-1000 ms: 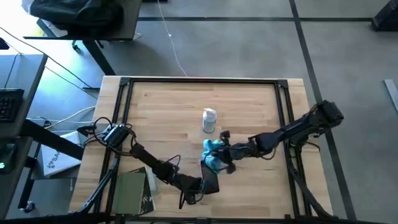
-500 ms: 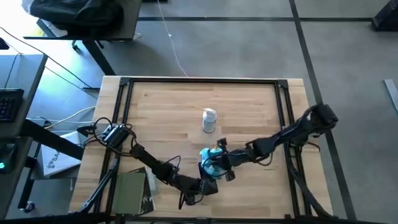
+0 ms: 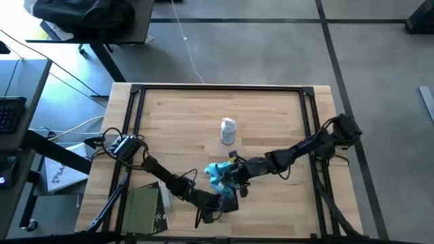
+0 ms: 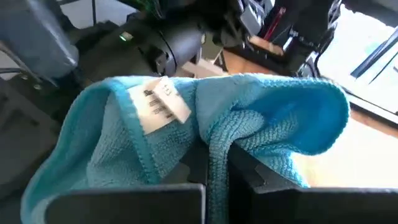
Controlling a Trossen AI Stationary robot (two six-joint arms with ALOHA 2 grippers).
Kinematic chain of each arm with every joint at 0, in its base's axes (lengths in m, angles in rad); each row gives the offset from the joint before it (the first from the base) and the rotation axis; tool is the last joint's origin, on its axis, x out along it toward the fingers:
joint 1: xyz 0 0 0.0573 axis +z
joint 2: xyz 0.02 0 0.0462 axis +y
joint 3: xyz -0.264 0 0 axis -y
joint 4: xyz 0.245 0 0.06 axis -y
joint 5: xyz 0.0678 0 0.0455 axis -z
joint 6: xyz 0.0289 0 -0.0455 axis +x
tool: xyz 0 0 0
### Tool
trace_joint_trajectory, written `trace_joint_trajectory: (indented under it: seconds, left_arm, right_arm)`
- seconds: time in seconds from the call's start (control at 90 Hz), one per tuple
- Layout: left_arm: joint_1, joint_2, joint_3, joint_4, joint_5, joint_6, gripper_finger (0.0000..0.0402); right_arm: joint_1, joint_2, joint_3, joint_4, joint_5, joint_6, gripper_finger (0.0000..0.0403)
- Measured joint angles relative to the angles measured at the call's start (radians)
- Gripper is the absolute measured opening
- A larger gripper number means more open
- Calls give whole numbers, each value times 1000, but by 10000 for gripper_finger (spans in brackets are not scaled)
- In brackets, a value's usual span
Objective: Apply microfiber cloth
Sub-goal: Wipe the pink cellphone with a blue microfiber cloth
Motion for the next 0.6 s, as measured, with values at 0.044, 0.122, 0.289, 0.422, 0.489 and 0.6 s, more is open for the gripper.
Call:
trace_joint_trajectory:
  seconds: [0.044,0.122,0.289,0.422,0.489,0.6]
  left_arm:
    - [0,0,0,-1,1,-7,15]
    - [1,0,0,-5,2,-13,15]
    - [6,0,0,-7,20,-18,15]
    - [6,1,0,-8,18,-26,15]
    - [5,1,-1,-8,16,-34,15]
    - [5,1,-1,-7,15,-31,15]
  right_arm:
    - [-2,0,1,-22,1,8,0]
    - [-3,0,1,-57,2,24,0]
    - [6,-4,3,-116,5,58,0]
    - [16,-20,3,-199,9,94,0]
    - [19,-28,3,-244,14,117,0]
    - [25,-55,3,-330,25,143,0]
